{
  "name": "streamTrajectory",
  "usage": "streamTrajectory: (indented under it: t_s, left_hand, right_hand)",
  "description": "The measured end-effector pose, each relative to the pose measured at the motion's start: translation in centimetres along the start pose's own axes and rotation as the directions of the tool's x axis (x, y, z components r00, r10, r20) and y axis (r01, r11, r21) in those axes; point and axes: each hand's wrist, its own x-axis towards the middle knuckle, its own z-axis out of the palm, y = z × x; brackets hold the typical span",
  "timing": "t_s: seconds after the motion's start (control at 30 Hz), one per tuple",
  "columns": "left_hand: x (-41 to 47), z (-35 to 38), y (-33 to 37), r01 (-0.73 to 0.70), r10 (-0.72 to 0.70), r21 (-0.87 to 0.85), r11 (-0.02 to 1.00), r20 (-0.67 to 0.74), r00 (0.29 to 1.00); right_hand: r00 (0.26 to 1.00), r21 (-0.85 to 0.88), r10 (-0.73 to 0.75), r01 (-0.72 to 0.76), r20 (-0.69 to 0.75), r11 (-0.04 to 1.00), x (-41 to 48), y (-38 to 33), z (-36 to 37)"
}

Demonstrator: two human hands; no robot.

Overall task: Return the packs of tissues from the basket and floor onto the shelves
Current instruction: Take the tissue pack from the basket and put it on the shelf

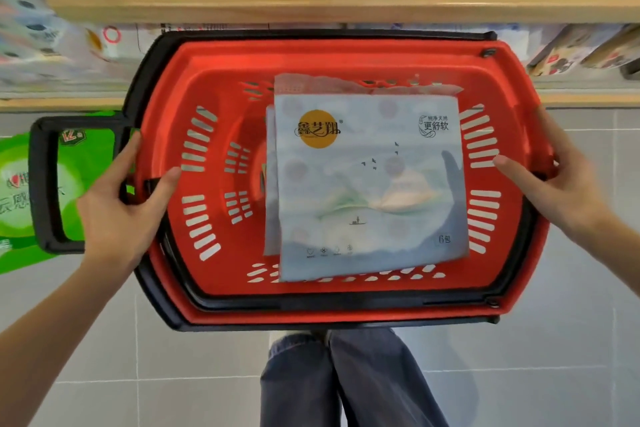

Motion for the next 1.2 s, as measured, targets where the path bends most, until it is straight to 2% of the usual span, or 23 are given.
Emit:
streamTrajectory:
  t_s: [0.2,0.33,0.4,0.47,0.53,0.6,0.67,0.73,0.83,0.97,1.07,1.2]
  left_hand:
    - [-0.1,0.7,0.3,-0.013,0.013,-0.036,0.999,-0.008,1.000]
    - [-0.4,0.0,1.0,-0.006,0.004,0.043,0.999,0.040,0.999]
    - [-0.7,-0.4,1.8,0.005,-0.017,0.146,0.989,0.077,0.997]
    - [-1.0,-0.7,2.9,0.037,-0.057,0.180,0.983,0.108,0.993]
    - [-1.6,-0.9,4.2,0.069,-0.091,0.184,0.981,0.112,0.990]
    - [-2.2,-1.0,5.2,0.015,-0.034,0.199,0.980,0.092,0.995]
    - [-3.1,-0.8,6.3,-0.070,0.053,0.198,0.978,0.093,0.994]
    - [-4.3,0.3,7.2,-0.133,0.110,0.137,0.982,0.166,0.980]
    - [-6.3,2.8,8.0,-0.191,0.170,0.023,0.981,0.358,0.918]
    - [-7.6,6.3,8.2,-0.102,0.105,-0.035,0.994,0.542,0.834]
    - [-7.5,8.1,7.8,-0.077,0.097,-0.058,0.995,0.574,0.813]
    - [-7.5,9.5,7.4,-0.112,0.130,-0.066,0.992,0.549,0.826]
  right_hand:
    - [1.000,-0.015,0.002,-0.003,-0.008,1.000,0.4,0.0,0.5]
    - [0.997,-0.052,0.025,-0.021,0.068,0.998,0.3,-0.4,-0.1]
    - [0.990,-0.153,0.041,-0.021,0.132,0.988,0.1,-1.1,-0.6]
    - [0.981,-0.275,0.071,-0.020,0.178,0.961,0.0,-1.7,-1.3]
    - [0.983,-0.364,0.100,-0.037,0.153,0.931,-0.2,-2.3,-1.9]
    - [0.994,-0.444,0.069,-0.023,0.087,0.896,-0.7,-2.8,-2.1]
    - [0.997,-0.484,-0.051,0.075,0.063,0.872,-1.6,-3.5,-1.9]
    - [0.984,-0.444,-0.141,0.174,0.107,0.879,-2.6,-3.5,-1.1]
    - [0.958,-0.388,-0.151,0.239,0.243,0.890,-3.3,-1.9,1.0]
    - [0.933,-0.292,0.021,0.091,0.359,0.952,-2.8,0.3,3.2]
    - [0.918,-0.181,0.060,0.013,0.393,0.983,-1.8,1.4,4.8]
    - [0.913,-0.101,-0.027,0.075,0.406,0.992,-1.1,2.5,6.5]
